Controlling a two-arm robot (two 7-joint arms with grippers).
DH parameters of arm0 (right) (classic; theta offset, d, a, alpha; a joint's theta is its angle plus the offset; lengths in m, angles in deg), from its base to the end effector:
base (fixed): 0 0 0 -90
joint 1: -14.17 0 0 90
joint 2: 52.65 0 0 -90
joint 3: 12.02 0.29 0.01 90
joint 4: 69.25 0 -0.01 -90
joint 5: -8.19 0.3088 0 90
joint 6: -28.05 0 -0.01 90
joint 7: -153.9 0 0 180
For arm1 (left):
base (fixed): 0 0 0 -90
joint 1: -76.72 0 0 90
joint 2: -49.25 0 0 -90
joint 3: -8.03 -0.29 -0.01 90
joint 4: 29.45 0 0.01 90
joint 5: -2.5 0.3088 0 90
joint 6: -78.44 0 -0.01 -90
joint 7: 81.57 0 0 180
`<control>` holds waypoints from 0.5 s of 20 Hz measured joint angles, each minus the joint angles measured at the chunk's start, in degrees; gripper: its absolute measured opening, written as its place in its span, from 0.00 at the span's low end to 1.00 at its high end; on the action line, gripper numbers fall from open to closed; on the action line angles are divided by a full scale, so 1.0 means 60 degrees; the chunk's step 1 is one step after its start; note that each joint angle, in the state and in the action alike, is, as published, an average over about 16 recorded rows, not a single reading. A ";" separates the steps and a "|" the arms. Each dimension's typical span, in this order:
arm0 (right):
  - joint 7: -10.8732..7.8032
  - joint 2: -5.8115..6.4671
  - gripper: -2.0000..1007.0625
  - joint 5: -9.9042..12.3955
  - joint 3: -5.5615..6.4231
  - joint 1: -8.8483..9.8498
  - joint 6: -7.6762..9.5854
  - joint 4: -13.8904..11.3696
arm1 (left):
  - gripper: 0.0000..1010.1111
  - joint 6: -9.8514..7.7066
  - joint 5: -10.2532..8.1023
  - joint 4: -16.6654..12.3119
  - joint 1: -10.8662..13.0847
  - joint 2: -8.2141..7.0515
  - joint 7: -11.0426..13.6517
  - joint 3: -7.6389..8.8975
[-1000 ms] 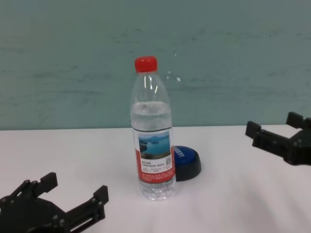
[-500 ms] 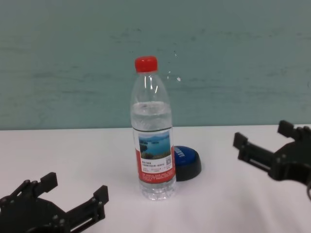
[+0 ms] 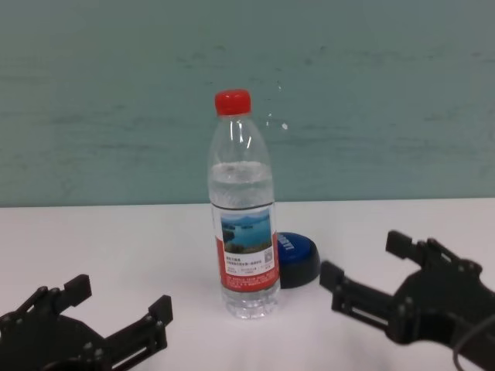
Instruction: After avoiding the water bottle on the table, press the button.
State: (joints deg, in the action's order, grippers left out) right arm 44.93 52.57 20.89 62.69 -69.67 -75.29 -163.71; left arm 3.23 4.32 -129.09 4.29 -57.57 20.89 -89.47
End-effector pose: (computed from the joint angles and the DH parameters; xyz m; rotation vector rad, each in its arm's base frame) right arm 0.2842 0.0114 -0.3183 0.0934 -0.1055 -0.9584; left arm 0.2332 0.0299 -0.3317 0.1444 -0.2537 1.1112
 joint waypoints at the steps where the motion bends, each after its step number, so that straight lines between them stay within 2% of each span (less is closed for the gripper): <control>1: -0.0077 0.0028 1.00 0.0037 -0.0034 0.0020 -0.0001 -0.0002 | 0.99 0.0000 0.0000 0.0000 0.0000 0.0000 0.0000 0.0000; 6: -0.0411 0.0157 1.00 0.0428 -0.0114 0.0095 0.0033 -0.0018 | 0.99 0.0000 0.0000 0.0000 0.0000 0.0000 0.0000 0.0000; 10: -0.0526 0.0221 1.00 0.0799 -0.0088 0.0129 0.0073 -0.0034 | 0.99 0.0000 0.0000 0.0000 0.0000 0.0000 0.0000 0.0000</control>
State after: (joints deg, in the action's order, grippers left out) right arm 41.77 53.90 25.68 62.16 -68.89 -74.85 -163.92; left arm 3.23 4.32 -129.09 4.29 -57.57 20.89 -89.47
